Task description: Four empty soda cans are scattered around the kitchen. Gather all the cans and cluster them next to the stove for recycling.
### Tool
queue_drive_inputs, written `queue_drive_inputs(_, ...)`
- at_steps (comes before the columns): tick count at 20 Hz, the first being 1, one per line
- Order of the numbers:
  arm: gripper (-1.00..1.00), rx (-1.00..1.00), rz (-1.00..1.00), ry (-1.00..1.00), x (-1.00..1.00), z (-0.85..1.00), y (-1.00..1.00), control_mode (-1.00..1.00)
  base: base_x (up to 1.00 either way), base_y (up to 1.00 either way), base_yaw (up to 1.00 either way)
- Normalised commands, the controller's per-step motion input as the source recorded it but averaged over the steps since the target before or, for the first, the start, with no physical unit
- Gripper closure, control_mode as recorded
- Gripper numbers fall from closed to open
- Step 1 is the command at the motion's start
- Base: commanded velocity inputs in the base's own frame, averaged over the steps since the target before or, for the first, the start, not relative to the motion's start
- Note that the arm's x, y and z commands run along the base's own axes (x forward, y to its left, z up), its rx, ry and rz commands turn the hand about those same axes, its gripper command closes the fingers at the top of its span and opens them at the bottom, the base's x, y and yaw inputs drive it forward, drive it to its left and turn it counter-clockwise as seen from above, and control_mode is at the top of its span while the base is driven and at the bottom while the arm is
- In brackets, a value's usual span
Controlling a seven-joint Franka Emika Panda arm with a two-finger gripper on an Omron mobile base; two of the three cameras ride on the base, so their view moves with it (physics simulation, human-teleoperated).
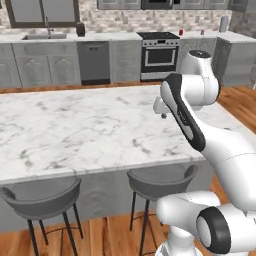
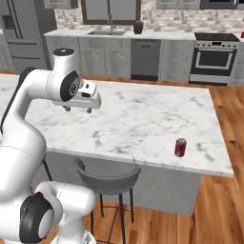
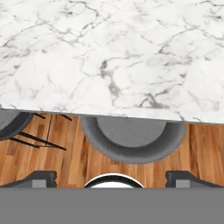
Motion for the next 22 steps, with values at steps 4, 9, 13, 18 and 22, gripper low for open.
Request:
queue_drive_inputs(4, -1.0, 0.0, 0.0, 0.0, 0.0, 0.0, 0.0, 1.0, 0.02, -0.65, 0.0)
queue_drive_inputs(9, -1.0, 0.0, 0.0, 0.0, 0.0, 0.0, 0.0, 1.0, 0.05, -0.55, 0.0)
queue_drive_inputs(13, -1.0, 0.0, 0.0, 0.0, 0.0, 0.0, 0.0, 1.0, 0.11, -0.52, 0.0)
queue_drive_inputs(18, -1.0, 0.0, 0.0, 0.0, 0.0, 0.0, 0.0, 1.0, 0.04, -0.6, 0.0)
queue_drive_inputs(22, -1.0, 0.0, 0.0, 0.0, 0.0, 0.0, 0.0, 1.0, 0.02, -0.63, 0.0)
